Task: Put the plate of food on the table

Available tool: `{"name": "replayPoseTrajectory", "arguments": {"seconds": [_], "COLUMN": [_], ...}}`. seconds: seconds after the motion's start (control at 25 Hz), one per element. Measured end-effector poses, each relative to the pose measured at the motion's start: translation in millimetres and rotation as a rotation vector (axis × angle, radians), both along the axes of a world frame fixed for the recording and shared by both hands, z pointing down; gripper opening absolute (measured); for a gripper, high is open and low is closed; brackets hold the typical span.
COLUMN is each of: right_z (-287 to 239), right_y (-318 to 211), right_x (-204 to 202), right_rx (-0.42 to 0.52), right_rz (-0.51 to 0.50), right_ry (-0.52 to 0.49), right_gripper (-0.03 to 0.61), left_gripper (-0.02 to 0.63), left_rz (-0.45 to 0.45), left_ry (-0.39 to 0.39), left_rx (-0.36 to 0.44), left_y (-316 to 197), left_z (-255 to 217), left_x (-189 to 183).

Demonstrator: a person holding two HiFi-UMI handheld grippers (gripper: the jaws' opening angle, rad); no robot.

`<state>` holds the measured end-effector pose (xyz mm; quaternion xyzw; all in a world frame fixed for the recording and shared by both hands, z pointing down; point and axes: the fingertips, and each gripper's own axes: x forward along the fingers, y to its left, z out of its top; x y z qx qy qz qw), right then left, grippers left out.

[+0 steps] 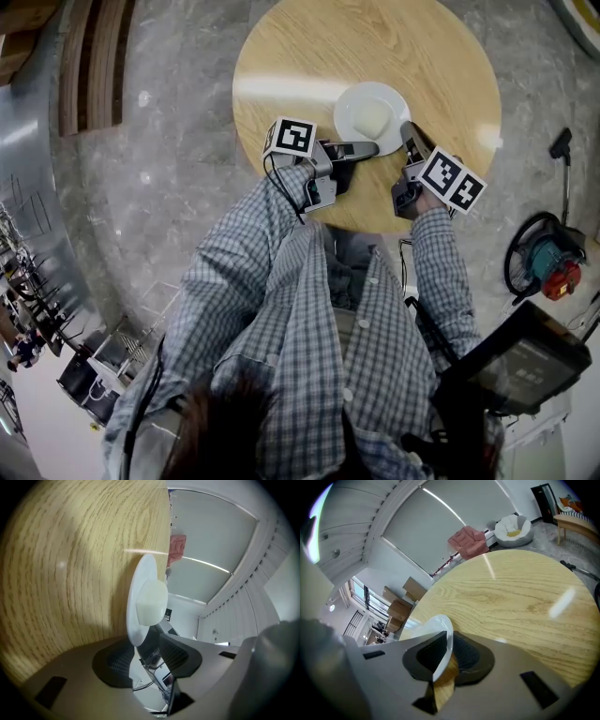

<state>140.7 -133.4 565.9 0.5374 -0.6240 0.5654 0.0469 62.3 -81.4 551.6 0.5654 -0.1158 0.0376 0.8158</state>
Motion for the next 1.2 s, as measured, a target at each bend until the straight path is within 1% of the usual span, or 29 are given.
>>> {"name": "replayPoseTrajectory", "arguments": {"seconds": [0.28, 0.52, 0.68, 0.8, 0.88, 1.0, 1.2], "right_z": [-2, 4, 4, 1, -3, -12, -24], "right_y": [-9, -6, -7, -8, -9, -12, -3], "right_x": [-3, -1, 0, 0, 0, 6, 13], "right_rx": [0.037, 0.023, 0.024, 0.043, 0.067, 0.092, 0.088], "right_rz": [-0.075, -0.113, -0.122, -0.13, -0.14, -0.111, -0.018], "right_ry": [0.047, 0.105, 0.11, 0.106, 0.102, 0.087, -0.02], "right_gripper": [0.048, 0.048, 0.049, 0.066, 0.095, 0.107, 0.107], "left_gripper": [0.152, 0.152, 0.152, 0.152, 0.152, 0.152, 0.152], "left_rz": [-0.046, -0.053, -0.059, -0.062, -0.062, -0.063, -0.066], "left_ry": [0.027, 0.034, 0.04, 0.044, 0.046, 0.049, 0.051], "left_rx": [-0.008, -0.015, -0.016, -0.021, -0.024, -0.025, -0.032], "left_y": [-5, -5, -5, -5, -5, -6, -5], "left_z": [-1, -1, -2, -3, -3, -2, 0], "left_x": [0, 0, 1, 1, 1, 2, 2]}}
